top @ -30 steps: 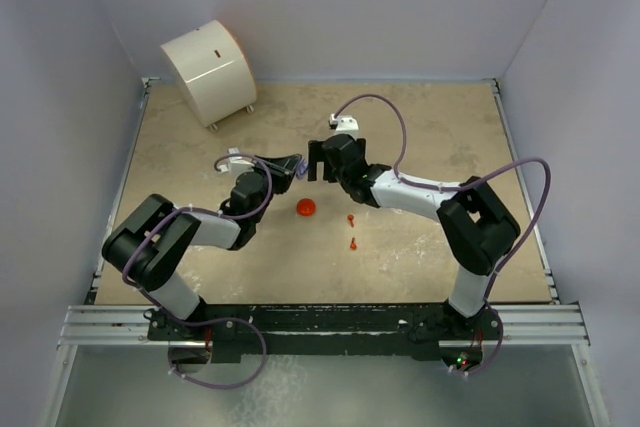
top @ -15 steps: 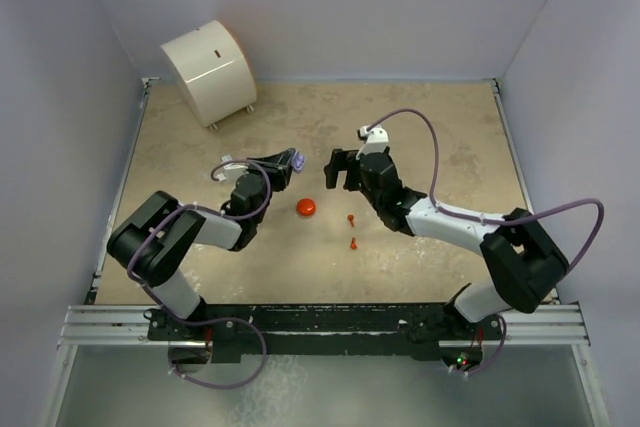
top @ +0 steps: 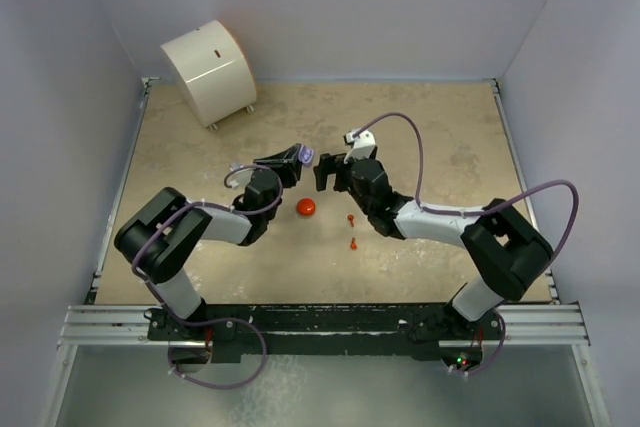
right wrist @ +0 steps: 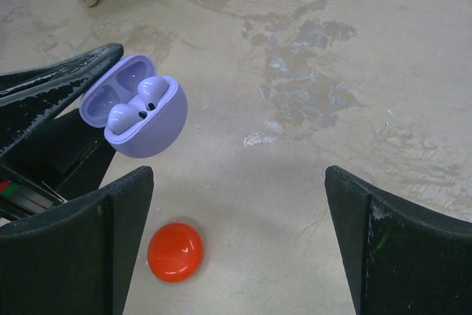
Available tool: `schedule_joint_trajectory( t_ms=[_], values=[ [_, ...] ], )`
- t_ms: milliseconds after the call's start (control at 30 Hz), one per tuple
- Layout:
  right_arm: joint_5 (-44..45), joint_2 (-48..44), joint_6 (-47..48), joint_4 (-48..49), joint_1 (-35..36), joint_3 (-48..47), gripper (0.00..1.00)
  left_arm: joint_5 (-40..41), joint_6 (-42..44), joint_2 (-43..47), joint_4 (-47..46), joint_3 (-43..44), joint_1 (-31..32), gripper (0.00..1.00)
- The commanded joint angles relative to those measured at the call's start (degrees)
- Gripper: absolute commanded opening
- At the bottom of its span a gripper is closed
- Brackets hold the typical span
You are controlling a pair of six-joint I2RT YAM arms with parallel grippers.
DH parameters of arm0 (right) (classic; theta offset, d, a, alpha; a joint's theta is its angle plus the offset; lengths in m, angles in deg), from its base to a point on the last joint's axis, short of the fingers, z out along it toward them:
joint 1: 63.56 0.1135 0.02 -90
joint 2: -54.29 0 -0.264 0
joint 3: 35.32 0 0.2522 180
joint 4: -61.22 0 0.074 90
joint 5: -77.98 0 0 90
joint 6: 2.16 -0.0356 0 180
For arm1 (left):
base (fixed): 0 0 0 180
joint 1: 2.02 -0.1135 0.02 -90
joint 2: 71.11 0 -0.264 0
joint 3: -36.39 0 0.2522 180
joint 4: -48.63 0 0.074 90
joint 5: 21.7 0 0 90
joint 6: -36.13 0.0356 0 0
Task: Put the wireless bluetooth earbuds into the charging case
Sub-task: Close the charging case.
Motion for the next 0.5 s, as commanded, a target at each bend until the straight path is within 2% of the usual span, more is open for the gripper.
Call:
schedule_joint_trajectory(
  t_ms=[0, 167, 467],
  values=[
    [2.5, 0.08, 1.71, 5.47, 0.94, -0.12, 1.0, 4.44, -4.23, 4.38, 9.57, 3.67, 0.69, 0.0],
    [3.62, 2.55, 2.76, 5.7, 2.22, -2.04, 1.0, 4.99, -6.53, 5.4, 17.48, 6.43, 1.42, 0.0],
    [6.93, 6.03, 2.5, 6.14, 3.65, -4.67, 1.0, 4.01, -7.19, 5.02, 21.43, 8.4, 2.4, 0.0]
  ],
)
